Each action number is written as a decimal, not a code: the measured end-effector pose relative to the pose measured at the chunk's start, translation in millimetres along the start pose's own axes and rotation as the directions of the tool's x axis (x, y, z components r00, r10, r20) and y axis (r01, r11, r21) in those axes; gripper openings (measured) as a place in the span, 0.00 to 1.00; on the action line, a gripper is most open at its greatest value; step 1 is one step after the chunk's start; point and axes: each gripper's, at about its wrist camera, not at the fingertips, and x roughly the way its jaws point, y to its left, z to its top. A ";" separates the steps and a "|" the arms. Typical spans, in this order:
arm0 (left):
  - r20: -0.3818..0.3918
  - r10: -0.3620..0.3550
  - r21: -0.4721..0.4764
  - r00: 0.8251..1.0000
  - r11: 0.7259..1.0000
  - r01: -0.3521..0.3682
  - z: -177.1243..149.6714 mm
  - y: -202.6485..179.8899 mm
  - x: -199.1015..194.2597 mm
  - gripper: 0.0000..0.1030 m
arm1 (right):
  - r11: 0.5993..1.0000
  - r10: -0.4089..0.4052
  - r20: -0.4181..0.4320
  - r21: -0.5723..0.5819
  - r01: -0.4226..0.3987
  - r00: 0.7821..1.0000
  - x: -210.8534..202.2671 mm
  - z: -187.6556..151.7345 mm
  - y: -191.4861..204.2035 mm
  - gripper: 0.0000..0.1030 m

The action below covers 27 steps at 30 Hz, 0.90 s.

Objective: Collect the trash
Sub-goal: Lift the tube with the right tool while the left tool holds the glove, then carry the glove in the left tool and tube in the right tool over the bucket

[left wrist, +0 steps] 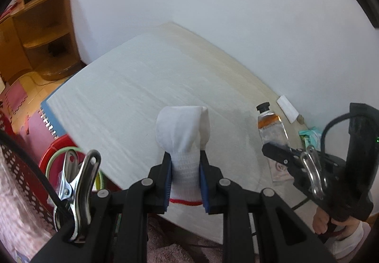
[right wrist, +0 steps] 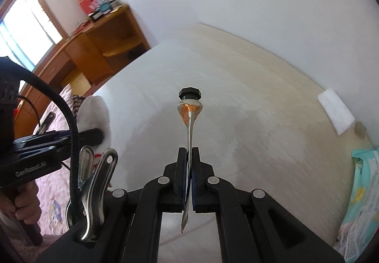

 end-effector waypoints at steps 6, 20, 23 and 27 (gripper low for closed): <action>0.020 0.032 -0.048 0.999 0.998 -0.031 -12.3 7.1 -6.7 0.20 | 0.997 0.051 -0.008 -0.060 -0.051 0.999 13.0 11.4 36.7 0.04; 0.060 0.144 -0.176 0.988 0.976 -0.131 -48.3 44.9 -49.7 0.20 | 0.963 0.176 -0.044 -0.197 -0.181 0.983 33.6 15.6 101.8 0.04; 0.063 0.167 -0.213 0.984 0.965 -0.150 -52.1 56.6 -53.9 0.20 | 0.954 0.196 -0.058 -0.218 -0.204 0.979 38.2 16.6 113.1 0.04; 0.061 0.189 -0.252 0.980 0.953 -0.168 -56.9 74.8 -60.6 0.20 | 0.938 0.217 -0.086 -0.259 -0.232 0.972 47.5 17.4 134.5 0.04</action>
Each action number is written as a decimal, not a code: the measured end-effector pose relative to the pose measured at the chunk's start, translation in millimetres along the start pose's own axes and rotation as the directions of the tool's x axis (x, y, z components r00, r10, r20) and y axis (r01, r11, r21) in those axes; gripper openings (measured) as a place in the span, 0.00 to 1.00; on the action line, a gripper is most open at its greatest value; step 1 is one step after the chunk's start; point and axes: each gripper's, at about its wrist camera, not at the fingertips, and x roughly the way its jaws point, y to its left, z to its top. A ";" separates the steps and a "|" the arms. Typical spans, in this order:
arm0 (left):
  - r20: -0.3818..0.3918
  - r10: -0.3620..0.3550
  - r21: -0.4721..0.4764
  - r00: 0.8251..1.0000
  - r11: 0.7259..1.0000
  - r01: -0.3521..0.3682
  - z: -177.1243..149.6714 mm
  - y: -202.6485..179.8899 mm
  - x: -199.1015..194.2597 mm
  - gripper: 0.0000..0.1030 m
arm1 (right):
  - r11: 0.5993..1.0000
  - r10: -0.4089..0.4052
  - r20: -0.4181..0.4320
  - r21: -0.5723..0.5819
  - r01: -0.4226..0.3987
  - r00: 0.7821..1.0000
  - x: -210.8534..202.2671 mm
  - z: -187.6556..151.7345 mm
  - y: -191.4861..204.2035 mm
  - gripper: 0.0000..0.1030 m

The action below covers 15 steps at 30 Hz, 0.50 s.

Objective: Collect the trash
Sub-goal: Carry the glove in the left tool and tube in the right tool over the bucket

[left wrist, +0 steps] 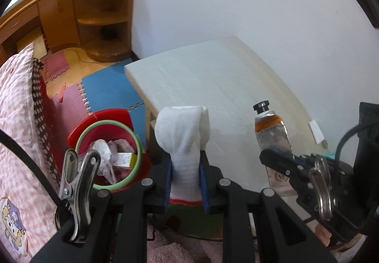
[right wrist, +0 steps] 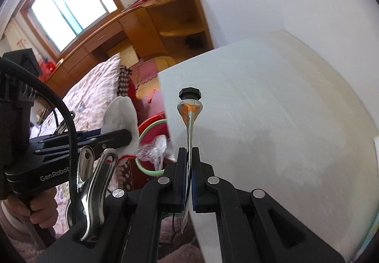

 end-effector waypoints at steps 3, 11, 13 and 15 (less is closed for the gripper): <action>-0.004 0.012 -0.023 1.000 1.000 -0.012 1.4 16.5 0.5 0.20 | 1.000 0.015 -0.016 -0.027 -0.015 1.000 11.3 3.4 12.0 0.04; -0.015 0.043 -0.067 0.999 0.997 -0.044 4.1 56.4 6.1 0.20 | 0.997 0.040 -0.049 -0.061 -0.043 0.998 38.7 7.9 40.5 0.04; -0.016 0.048 -0.077 0.999 0.996 -0.049 5.5 66.3 6.9 0.20 | 0.997 0.045 -0.059 -0.066 -0.049 0.997 47.2 10.0 48.5 0.04; -0.018 0.048 -0.090 0.999 0.995 -0.050 7.4 75.7 7.2 0.20 | 0.996 0.048 -0.068 -0.070 -0.052 0.997 52.8 10.9 53.9 0.04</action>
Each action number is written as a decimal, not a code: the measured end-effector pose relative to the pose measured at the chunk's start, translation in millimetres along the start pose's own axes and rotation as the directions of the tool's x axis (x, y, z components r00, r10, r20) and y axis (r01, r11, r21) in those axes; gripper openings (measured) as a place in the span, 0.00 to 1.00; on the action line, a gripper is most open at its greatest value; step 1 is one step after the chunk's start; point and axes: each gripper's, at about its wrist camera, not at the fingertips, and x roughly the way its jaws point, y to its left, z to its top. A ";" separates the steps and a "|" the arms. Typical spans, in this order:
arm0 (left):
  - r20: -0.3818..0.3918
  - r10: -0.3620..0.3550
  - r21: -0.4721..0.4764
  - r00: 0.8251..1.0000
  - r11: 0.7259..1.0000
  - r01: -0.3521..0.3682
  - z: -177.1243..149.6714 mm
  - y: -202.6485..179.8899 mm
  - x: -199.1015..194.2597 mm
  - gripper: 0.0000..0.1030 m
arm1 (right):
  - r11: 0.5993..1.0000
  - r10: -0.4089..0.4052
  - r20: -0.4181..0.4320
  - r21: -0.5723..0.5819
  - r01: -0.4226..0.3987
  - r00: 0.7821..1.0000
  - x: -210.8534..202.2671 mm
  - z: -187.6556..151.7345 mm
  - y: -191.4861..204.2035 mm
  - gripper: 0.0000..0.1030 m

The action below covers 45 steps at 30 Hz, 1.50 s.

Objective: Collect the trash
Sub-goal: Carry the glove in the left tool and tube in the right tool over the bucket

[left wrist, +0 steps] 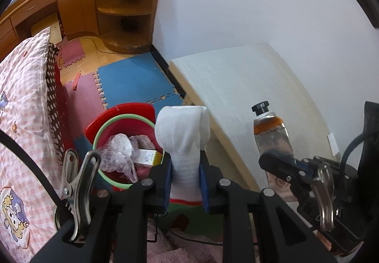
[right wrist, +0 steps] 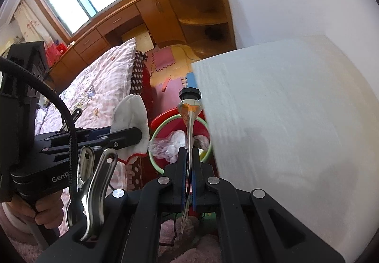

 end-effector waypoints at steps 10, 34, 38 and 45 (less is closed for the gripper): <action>-0.029 0.006 -0.020 1.000 1.000 -0.006 13.9 43.7 19.3 0.20 | 1.000 -0.004 -0.039 -0.004 0.004 0.999 38.2 8.3 22.0 0.04; -0.114 0.004 -0.031 0.993 0.999 -0.008 14.4 150.6 139.4 0.20 | 0.998 -0.052 -0.174 0.025 0.057 0.983 164.4 -5.6 43.9 0.04; -0.131 0.009 -0.028 0.991 1.000 -0.013 12.0 161.1 160.8 0.20 | 0.997 -0.064 -0.203 0.034 0.072 0.977 188.5 -8.3 41.6 0.04; -0.164 0.018 -0.027 0.986 0.999 -0.023 2.1 177.3 196.1 0.20 | 0.994 -0.103 -0.244 0.013 0.109 0.964 229.6 -10.8 39.5 0.04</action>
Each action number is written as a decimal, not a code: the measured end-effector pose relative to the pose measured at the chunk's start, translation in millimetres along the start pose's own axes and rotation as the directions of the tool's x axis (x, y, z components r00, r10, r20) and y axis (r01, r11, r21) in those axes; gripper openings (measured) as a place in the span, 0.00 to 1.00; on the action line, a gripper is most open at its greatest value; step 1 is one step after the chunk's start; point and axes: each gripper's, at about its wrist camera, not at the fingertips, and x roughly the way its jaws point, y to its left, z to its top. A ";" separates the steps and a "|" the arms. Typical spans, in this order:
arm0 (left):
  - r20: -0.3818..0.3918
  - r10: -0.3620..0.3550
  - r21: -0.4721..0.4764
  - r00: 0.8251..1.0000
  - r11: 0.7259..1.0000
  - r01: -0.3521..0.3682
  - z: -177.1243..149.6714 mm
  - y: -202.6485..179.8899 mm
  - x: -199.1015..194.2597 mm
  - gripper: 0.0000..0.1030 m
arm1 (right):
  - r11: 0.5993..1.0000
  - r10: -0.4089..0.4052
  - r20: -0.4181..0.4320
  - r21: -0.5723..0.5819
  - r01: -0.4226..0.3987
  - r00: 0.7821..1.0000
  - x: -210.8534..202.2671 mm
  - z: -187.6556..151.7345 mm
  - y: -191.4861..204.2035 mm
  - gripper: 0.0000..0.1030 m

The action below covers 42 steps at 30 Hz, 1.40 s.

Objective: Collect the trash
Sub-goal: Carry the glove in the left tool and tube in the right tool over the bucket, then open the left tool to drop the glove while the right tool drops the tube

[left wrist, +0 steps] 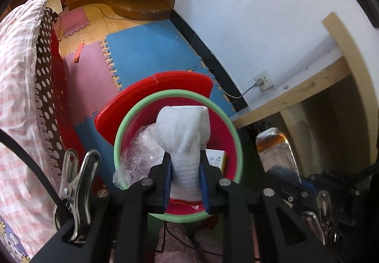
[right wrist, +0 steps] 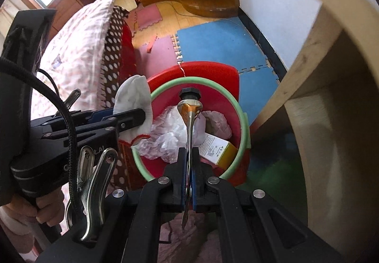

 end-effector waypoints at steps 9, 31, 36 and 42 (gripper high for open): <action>-0.025 0.017 -0.010 1.000 1.000 -0.017 2.0 15.3 36.0 0.20 | 0.999 -0.033 -0.030 -0.008 0.033 0.999 47.2 10.0 1.1 0.04; -0.114 0.038 -0.083 0.993 0.995 -0.047 -4.4 47.8 115.8 0.20 | 0.989 -0.145 -0.122 -0.051 0.140 0.982 136.1 21.8 -13.3 0.04; -0.138 0.042 -0.093 0.990 0.994 -0.055 -7.2 52.4 127.3 0.20 | 0.985 -0.166 -0.138 -0.072 0.157 0.976 149.6 19.8 -13.0 0.04; -0.161 0.043 -0.102 0.986 0.993 -0.060 -11.0 55.5 136.4 0.21 | 0.982 -0.182 -0.160 -0.082 0.170 0.970 162.7 18.3 -12.8 0.04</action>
